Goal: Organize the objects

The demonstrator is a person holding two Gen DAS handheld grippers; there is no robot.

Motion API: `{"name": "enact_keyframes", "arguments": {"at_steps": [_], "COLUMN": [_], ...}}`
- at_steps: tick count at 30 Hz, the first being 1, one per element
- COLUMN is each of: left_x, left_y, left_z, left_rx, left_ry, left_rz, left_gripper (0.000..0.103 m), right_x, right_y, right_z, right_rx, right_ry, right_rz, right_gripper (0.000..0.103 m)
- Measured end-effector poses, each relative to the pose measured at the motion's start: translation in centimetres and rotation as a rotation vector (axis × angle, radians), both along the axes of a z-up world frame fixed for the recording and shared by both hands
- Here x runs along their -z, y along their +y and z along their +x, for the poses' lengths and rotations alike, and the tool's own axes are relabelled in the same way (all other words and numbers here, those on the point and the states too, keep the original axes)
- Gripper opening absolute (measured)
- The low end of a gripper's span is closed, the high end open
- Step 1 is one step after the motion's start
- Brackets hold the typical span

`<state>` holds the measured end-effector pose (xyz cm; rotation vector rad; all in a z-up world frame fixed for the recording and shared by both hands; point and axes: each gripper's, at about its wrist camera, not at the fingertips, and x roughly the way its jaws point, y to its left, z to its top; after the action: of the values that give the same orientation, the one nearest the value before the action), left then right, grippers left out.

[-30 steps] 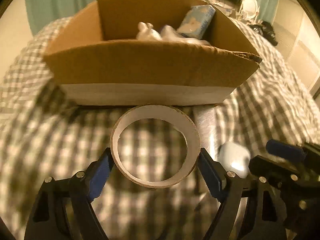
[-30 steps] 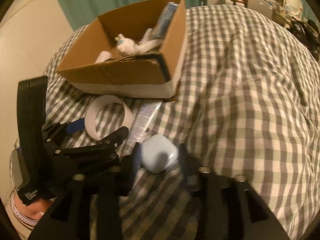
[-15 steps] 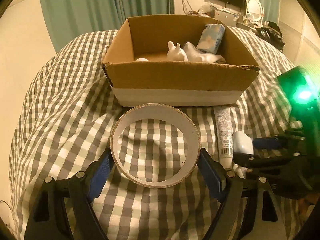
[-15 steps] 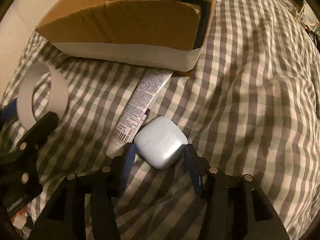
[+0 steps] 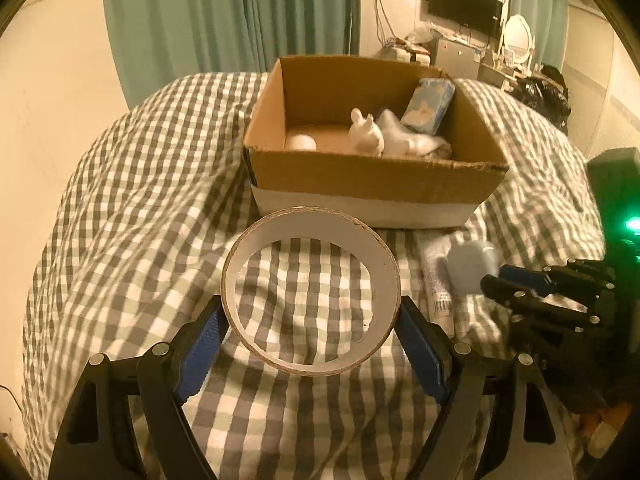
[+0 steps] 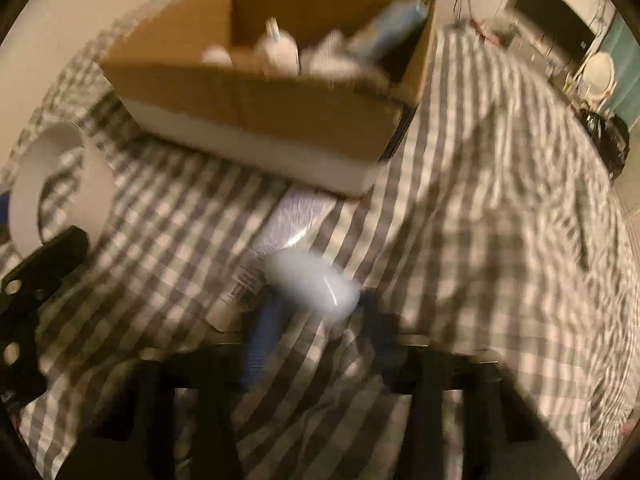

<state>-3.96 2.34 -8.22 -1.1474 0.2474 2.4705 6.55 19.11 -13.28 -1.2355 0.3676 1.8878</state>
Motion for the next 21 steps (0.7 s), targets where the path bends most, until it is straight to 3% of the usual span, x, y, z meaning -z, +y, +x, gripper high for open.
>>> {"name": "enact_keyframes", "arguments": {"at_steps": [1, 6, 19, 21], "left_x": [-0.5, -1.5, -3.5, -3.4], "left_y": [-0.1, -0.4, -1.0, -0.9], "left_z": [0.2, 1.0, 2.7, 2.6], "left_rx": [-0.001, -0.001, 0.0, 0.0], "left_ry": [0.008, 0.02, 0.038, 0.036], "left_rz": [0.006, 0.019, 0.039, 0.037], "left_gripper": [0.085, 0.085, 0.085, 0.085], "right_x": [-0.6, -1.4, -5.4, -5.5], "right_y": [-0.3, -1.1, -2.3, -1.9], "right_z": [0.3, 1.8, 2.2, 2.3], "right_rx": [-0.011, 0.0, -0.011, -0.025], "right_ry": [0.031, 0.038, 0.166, 0.156], "right_rz": [0.006, 0.016, -0.005, -0.029], "right_gripper": [0.01, 0.0, 0.0, 0.007]}}
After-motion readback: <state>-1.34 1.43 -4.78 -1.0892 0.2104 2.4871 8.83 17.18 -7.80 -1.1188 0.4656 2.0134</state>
